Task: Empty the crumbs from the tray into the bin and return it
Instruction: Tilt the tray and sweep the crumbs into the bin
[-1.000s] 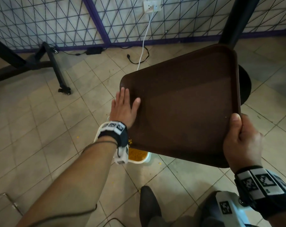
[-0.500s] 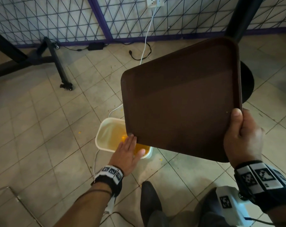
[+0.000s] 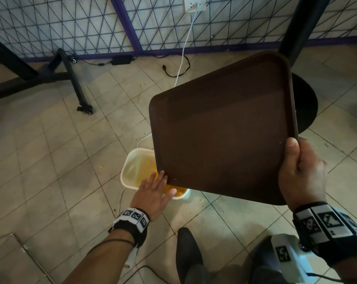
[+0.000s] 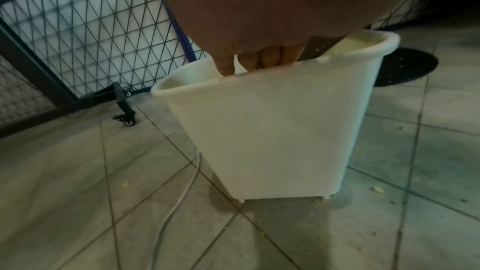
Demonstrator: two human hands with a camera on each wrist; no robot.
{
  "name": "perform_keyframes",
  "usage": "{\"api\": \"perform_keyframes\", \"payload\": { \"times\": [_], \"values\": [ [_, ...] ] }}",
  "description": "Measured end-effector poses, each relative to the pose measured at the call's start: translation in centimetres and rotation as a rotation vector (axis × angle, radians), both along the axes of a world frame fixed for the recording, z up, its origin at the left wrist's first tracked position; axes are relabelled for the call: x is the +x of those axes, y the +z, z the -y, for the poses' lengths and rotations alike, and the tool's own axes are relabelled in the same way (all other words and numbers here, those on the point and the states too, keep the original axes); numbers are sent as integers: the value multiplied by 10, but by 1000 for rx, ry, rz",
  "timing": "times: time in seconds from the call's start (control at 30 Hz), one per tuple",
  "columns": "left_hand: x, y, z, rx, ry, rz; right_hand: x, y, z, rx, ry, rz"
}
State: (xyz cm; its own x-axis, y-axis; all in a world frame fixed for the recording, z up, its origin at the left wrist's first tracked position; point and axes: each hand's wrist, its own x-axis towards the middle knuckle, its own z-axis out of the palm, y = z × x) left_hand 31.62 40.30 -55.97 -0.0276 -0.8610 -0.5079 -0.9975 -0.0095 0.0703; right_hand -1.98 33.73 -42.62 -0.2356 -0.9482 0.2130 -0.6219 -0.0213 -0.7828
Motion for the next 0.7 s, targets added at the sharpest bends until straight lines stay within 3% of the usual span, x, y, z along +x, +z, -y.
{"api": "perform_keyframes", "payload": {
  "times": [0.13, 0.2, 0.4, 0.7],
  "values": [
    [22, 3, 3, -4, 14, 94, 1, -1, 2, -11, -4, -15],
    [18, 9, 2, -37, 55, 49, 1, -2, 2, 4, -11, -13],
    [-16, 6, -9, -66, -44, -70, -2, -1, 3, -18, -4, -20],
    [37, 13, 16, -11, -3, 198, -10, 5, 4, 3, -37, -10]
  ]
}}
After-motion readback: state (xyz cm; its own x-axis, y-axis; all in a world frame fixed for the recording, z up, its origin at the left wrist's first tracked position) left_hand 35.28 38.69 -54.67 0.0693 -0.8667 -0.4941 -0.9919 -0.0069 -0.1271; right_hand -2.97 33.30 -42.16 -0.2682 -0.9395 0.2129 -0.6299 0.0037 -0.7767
